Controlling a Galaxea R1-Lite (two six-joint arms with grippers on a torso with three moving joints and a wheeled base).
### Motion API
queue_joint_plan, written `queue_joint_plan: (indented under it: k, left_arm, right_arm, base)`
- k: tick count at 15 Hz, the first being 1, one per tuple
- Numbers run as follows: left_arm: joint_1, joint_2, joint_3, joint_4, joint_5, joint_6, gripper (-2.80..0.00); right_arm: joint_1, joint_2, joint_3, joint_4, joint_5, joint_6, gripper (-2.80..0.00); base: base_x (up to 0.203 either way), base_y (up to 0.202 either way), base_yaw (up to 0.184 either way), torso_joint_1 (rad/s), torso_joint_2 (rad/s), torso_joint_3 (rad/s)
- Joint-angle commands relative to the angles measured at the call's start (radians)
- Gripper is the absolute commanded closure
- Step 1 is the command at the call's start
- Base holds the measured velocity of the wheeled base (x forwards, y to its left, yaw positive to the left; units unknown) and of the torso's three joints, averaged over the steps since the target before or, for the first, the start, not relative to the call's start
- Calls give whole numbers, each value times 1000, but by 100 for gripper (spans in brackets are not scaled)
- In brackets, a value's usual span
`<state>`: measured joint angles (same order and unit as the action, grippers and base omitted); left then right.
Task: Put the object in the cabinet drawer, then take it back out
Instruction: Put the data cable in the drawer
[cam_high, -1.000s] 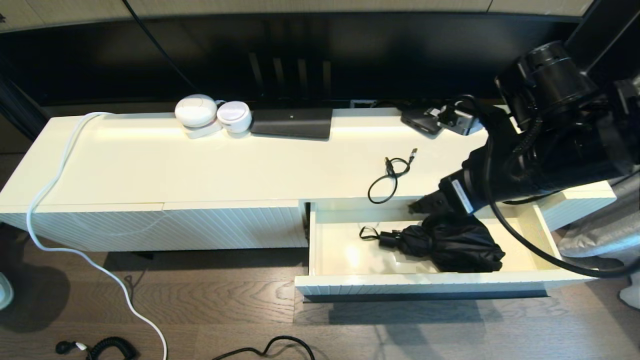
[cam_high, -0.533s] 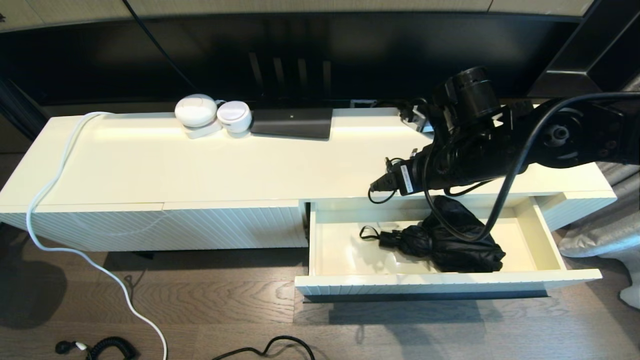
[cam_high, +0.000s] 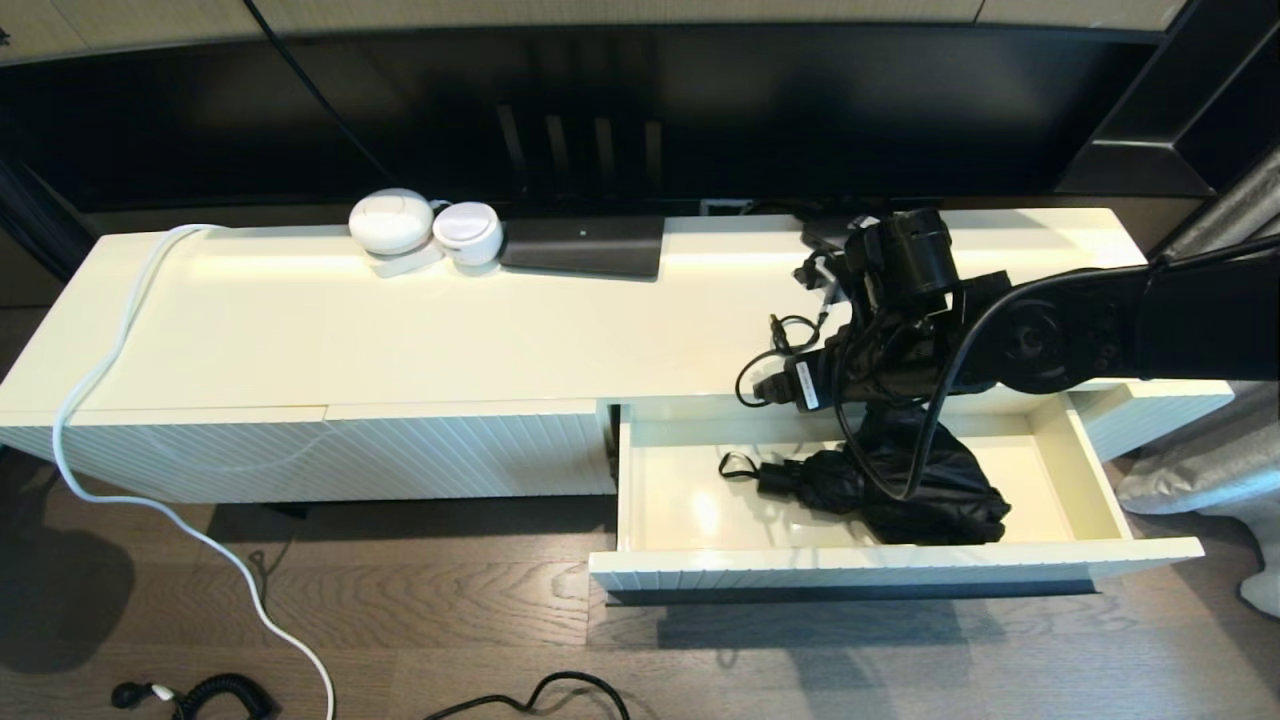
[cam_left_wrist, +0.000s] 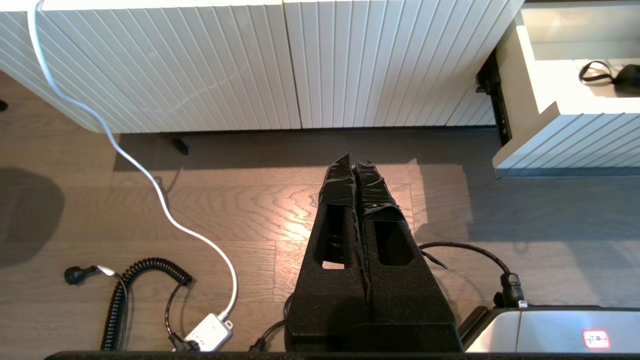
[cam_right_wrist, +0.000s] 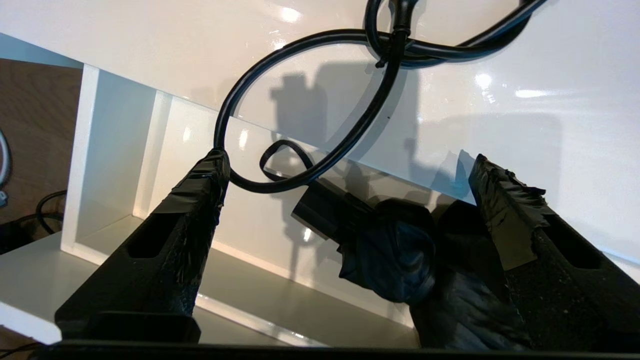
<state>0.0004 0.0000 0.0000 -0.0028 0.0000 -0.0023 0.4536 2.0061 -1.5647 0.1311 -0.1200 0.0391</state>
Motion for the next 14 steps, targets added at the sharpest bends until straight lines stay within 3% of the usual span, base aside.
queue_joint_plan:
  k: [1,8,14]
  left_arm:
    - [0,0,0,0,0,-1,0]
    - [0,0,0,0,0,-1,0]
    - [0,0,2,0,0,-1,0]
  right_arm:
    - [-5,-9,34,-38,-1,-8,-280]
    - [-2,-34,53,-167,-4,-46,-280]
    - [28,-13,49,-169,2,-30,-280]
  base:
    - [0,0,0,0,0,0]
    - [0,0,0,0,0,0]
    - [0,0,0,0,0,0]
